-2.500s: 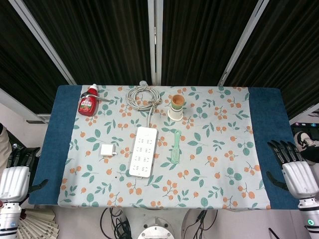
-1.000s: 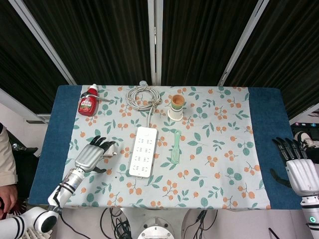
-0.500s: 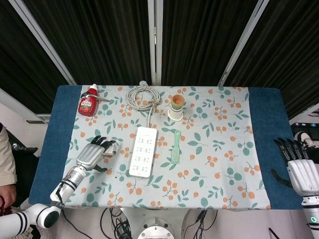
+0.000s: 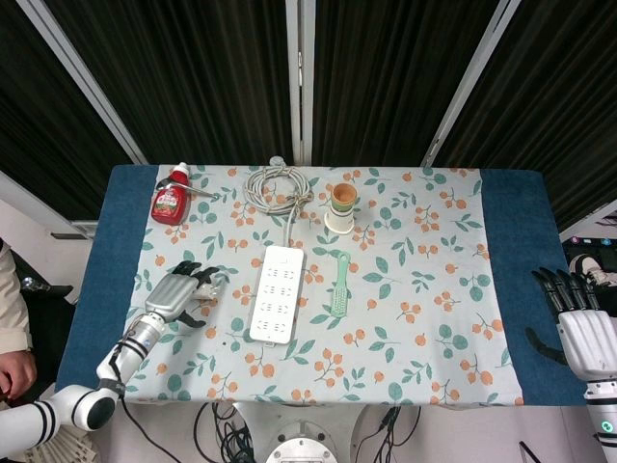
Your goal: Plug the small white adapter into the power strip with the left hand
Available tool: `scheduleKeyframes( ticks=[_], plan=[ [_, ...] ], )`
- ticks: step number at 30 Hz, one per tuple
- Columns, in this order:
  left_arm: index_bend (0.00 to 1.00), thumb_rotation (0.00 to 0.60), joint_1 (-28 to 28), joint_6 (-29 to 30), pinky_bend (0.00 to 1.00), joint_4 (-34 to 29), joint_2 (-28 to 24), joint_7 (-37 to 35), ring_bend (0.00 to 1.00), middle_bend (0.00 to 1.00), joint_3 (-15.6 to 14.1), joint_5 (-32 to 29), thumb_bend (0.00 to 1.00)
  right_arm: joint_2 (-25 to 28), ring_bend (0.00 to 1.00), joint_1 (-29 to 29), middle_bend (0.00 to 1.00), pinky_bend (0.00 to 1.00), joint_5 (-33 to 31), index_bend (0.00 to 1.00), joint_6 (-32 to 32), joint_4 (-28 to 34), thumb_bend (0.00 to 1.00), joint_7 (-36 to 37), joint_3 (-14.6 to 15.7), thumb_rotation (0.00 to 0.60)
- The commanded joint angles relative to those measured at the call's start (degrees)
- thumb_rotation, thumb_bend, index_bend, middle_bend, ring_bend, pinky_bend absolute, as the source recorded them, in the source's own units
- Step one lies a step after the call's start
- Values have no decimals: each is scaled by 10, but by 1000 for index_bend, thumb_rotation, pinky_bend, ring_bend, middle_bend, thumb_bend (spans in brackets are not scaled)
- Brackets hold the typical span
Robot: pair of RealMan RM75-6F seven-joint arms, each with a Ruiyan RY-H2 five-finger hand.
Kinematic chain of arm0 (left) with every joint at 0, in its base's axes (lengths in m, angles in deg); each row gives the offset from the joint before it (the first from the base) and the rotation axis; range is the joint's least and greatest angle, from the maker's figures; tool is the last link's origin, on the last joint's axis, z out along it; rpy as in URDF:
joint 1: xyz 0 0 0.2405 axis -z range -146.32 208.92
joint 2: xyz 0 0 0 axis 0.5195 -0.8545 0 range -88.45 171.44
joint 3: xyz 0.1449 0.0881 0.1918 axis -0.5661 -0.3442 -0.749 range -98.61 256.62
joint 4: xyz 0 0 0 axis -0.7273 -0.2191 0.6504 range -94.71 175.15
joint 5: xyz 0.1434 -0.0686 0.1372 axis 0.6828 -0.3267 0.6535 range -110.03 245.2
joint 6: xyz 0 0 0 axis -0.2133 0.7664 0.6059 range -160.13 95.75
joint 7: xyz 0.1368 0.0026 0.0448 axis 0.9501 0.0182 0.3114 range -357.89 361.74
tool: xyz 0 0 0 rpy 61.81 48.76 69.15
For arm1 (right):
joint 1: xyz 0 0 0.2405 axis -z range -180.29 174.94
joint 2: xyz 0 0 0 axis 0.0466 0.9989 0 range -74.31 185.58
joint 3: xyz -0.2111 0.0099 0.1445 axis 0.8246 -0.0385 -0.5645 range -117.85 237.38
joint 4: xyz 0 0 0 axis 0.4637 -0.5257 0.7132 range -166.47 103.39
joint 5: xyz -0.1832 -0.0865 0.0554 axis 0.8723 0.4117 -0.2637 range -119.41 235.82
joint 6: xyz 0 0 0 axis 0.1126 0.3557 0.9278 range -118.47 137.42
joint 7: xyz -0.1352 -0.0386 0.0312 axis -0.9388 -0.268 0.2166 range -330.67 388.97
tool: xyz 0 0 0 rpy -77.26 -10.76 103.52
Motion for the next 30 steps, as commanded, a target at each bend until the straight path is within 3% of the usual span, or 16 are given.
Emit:
scheduleKeyframes(
  ticks=[1, 10, 17, 26, 30],
  plan=[
    [110, 600, 3, -4, 0, 4, 1, -6, 47, 267, 0, -2, 37, 0, 0, 0, 66, 0, -1, 0, 0, 0, 226, 0, 0, 600],
    [120, 600, -1, 26, 0, 11, 5, -14, 47, 269, 2, 8, 37, 0, 0, 2, 66, 0, -1, 0, -2, 0, 226, -1, 0, 600],
    [277, 600, -18, 84, 41, 49, 39, -18, 163, 321, 4, 22, 37, 2, 0, 4, 66, 0, 1, 0, -7, 0, 226, 1, 0, 600],
    [378, 600, -36, 98, 102, 113, 72, -113, 210, 384, -2, 39, 39, 2, 0, 5, 66, 0, 3, 0, -10, -3, 226, 5, 0, 600],
    [399, 600, -41, 103, 106, 134, 80, -151, 211, 398, -6, 55, 88, 1, 0, 6, 66, 0, 4, 0, -11, -1, 226, 3, 0, 600]
  ],
)
